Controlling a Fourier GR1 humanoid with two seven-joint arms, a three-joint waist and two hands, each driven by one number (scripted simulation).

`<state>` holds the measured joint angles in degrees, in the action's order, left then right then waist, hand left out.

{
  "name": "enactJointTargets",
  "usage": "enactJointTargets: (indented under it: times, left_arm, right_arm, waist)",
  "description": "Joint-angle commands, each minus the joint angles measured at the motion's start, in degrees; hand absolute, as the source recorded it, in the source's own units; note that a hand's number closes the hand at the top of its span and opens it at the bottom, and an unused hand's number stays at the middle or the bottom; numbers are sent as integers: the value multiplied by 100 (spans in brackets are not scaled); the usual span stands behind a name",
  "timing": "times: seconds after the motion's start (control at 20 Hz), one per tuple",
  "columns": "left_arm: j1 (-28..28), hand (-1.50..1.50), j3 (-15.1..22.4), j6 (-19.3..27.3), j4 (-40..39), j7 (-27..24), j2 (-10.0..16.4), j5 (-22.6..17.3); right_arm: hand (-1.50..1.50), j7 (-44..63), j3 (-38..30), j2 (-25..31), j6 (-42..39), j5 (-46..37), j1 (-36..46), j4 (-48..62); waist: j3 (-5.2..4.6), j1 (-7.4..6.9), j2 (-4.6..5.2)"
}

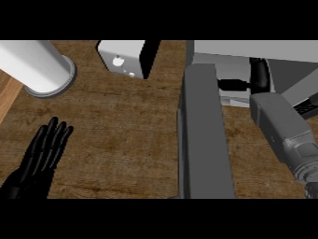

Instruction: Pick up the milk, place it into the microwave and close the microwave

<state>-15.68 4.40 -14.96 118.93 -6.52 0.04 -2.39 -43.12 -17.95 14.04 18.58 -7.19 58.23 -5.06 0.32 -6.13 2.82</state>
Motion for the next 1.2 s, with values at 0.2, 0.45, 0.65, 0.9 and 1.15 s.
enactJointTargets:
  times: [0.2,0.45,0.65,0.9,1.15]
  left_arm:
    - [62,-150,175,-128,-457,-39,51,45]
    - [388,-150,226,-249,-757,102,92,-99]
    - [643,-150,782,-288,-1025,57,76,531]
    - [1314,150,896,-489,-1918,-12,94,682]
    - [1407,150,1139,-291,-2248,-127,8,846]
  right_arm:
    - [-150,-638,-151,-241,-746,170,-545,-79]
    - [-150,-766,-142,-387,-1197,196,-745,-126]
    - [-150,-997,-198,-528,-1446,288,-1028,-187]
    - [-150,-1251,-117,-596,-1535,276,-1391,-398]
    - [-150,-1512,100,-534,-2046,276,-2180,-931]
  waist:
    - [-6,175,-75]
    - [-17,345,-161]
    - [-17,438,-196]
    - [-27,583,-237]
    - [-33,676,-290]
